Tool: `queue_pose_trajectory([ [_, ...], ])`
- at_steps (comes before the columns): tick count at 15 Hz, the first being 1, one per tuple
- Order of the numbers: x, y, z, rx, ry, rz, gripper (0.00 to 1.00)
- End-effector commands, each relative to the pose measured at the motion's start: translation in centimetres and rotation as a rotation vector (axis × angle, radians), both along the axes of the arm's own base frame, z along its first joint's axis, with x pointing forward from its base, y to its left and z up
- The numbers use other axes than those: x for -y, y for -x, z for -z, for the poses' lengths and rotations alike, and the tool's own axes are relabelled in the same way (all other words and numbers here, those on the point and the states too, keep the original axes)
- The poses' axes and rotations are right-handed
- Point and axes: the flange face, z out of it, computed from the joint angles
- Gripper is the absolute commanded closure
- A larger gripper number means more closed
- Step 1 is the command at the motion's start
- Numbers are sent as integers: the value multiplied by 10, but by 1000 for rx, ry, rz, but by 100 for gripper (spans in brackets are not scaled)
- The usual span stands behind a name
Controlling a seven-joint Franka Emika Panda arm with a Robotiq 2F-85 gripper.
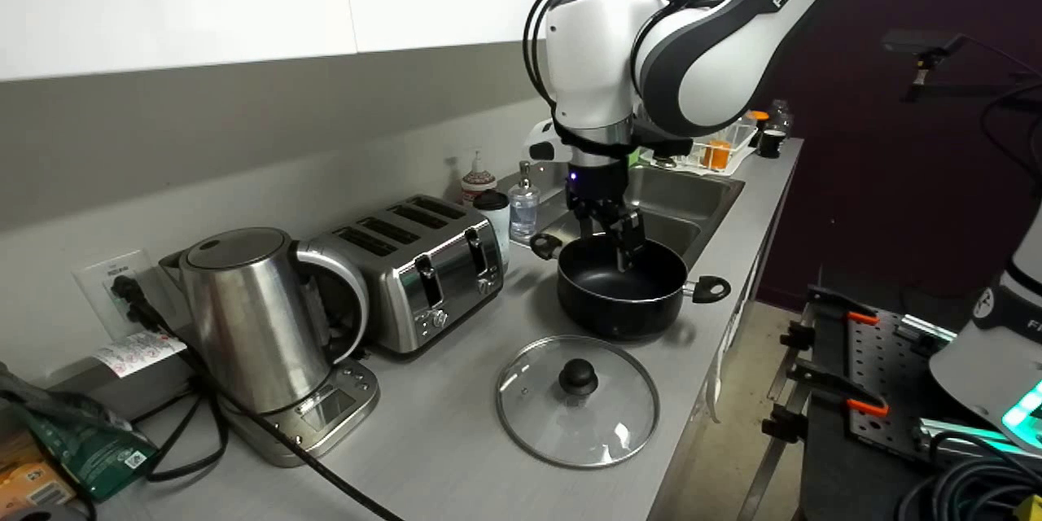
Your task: Place the lid on the pot
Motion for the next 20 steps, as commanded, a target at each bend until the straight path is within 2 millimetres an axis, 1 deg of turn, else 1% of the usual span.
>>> queue_pose_trajectory([
  [1, -10, -7, 19, -6, 10, -77, 0],
  [6, -22, -1, 48, -14, 31, -144, 0],
  [13, -36, 13, 90, -41, 39, -256, 0],
  [20, -45, 14, 125, -68, 18, -364, 0],
])
